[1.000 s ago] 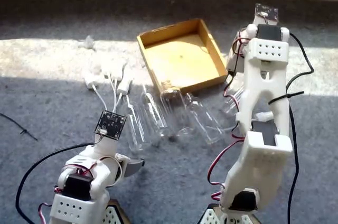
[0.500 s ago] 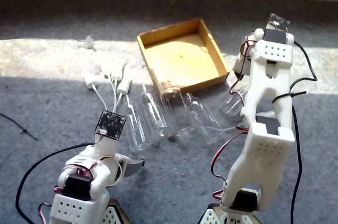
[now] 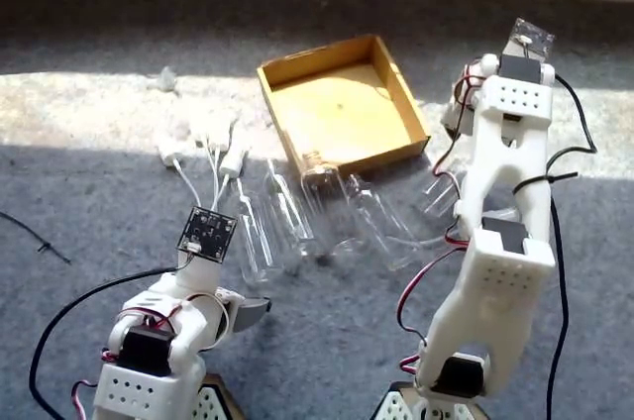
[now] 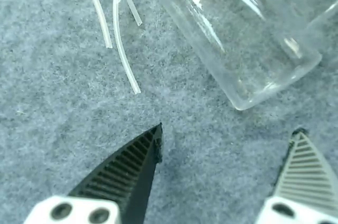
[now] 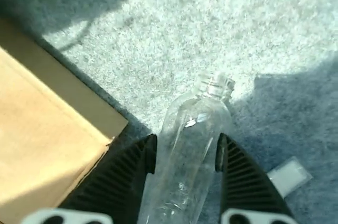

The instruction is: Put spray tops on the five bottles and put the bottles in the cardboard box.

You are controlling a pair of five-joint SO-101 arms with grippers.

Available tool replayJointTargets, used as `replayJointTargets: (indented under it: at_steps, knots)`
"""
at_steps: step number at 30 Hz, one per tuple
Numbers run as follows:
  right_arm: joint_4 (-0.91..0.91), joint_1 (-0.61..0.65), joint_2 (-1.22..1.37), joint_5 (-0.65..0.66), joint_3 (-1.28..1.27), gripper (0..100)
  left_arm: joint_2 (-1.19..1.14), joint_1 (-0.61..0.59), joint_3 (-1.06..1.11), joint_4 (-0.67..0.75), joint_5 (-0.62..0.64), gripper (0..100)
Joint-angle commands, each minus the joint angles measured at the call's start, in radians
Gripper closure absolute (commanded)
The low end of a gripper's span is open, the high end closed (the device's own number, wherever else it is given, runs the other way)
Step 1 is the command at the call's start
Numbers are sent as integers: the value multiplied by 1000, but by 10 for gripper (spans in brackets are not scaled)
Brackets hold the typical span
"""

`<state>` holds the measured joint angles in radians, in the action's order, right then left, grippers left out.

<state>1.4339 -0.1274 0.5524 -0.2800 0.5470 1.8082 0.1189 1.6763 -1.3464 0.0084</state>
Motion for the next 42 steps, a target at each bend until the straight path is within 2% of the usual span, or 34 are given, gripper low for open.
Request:
replayJointTargets:
  at_steps: [1, 7, 19, 24, 31, 42]
  knots:
    - [-15, -10, 30, -9, 41, 824, 8, 13, 19, -3, 9, 659]
    - [-7, -12, 148, -9, 44, 824, 8, 13, 19, -3, 9, 659]
    - [-7, -31, 157, -9, 36, 822, 8, 13, 19, -3, 9, 659]
    - [-5, -30, 157, -8, 36, 738, 8, 13, 19, -3, 9, 659]
    - [-7, -5, 157, 12, 36, 735, 8, 13, 19, -3, 9, 659]
    - [-5, -4, 151, 15, 42, 863, 8, 13, 19, -3, 9, 659]
